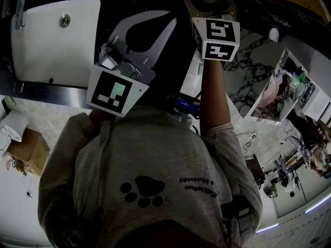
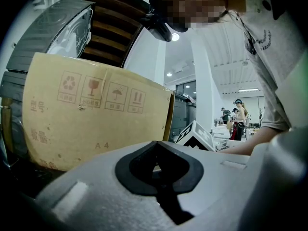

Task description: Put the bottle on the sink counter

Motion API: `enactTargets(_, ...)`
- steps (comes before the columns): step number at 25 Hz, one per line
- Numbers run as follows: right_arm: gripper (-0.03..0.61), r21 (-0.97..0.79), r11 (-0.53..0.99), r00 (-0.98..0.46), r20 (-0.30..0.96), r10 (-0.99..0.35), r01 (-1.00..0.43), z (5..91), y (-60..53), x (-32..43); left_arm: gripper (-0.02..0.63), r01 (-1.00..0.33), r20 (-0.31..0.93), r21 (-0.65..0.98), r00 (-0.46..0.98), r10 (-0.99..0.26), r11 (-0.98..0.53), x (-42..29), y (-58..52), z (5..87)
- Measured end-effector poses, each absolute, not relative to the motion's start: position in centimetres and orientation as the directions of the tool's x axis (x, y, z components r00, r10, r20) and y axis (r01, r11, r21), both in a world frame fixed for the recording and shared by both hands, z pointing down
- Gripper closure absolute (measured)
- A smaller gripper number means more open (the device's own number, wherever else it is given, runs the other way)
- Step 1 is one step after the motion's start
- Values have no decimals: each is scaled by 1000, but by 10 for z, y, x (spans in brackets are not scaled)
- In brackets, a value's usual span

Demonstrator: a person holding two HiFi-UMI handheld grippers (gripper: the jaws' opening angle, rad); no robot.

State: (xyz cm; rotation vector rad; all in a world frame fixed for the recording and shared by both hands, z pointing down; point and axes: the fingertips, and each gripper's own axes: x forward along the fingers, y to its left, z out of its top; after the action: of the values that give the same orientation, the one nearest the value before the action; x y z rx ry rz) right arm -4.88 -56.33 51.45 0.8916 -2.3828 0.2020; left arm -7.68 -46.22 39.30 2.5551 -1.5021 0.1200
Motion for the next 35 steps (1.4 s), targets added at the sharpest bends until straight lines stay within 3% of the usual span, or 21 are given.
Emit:
enactTargets(5, 232, 68, 767, -595, 588, -548, -639, 518, -563, -48, 611, -872, 150, 103, 489, -859, -479, -76, -459, 386)
enactTargets(10, 173, 67, 749, -565, 613, -552, -659, 521, -554, -43, 611, -874, 137, 89, 486, -863, -478, -77, -452, 376)
enactTargets(19, 182, 78, 651, -473, 622, -624, -755, 501, -518, -1, 611, -880, 110, 41, 475, -873, -473, -81, -429, 352)
enactTargets(27, 415, 179, 585, -410, 554, -724, -791, 451, -479, 27, 611, -882, 75, 31, 472, -878, -471, -76, -396, 329)
enactTargets(33, 556, 216, 508, -385, 433, -815, -834, 406, -449, 41, 611, -876, 48, 20, 481, -875, -481, -68, -364, 314)
enactTargets(35, 577, 209, 481, -381, 384, -841, -852, 392, -439, 47, 611, -874, 42, 14, 486, -873, -486, -66, -354, 310)
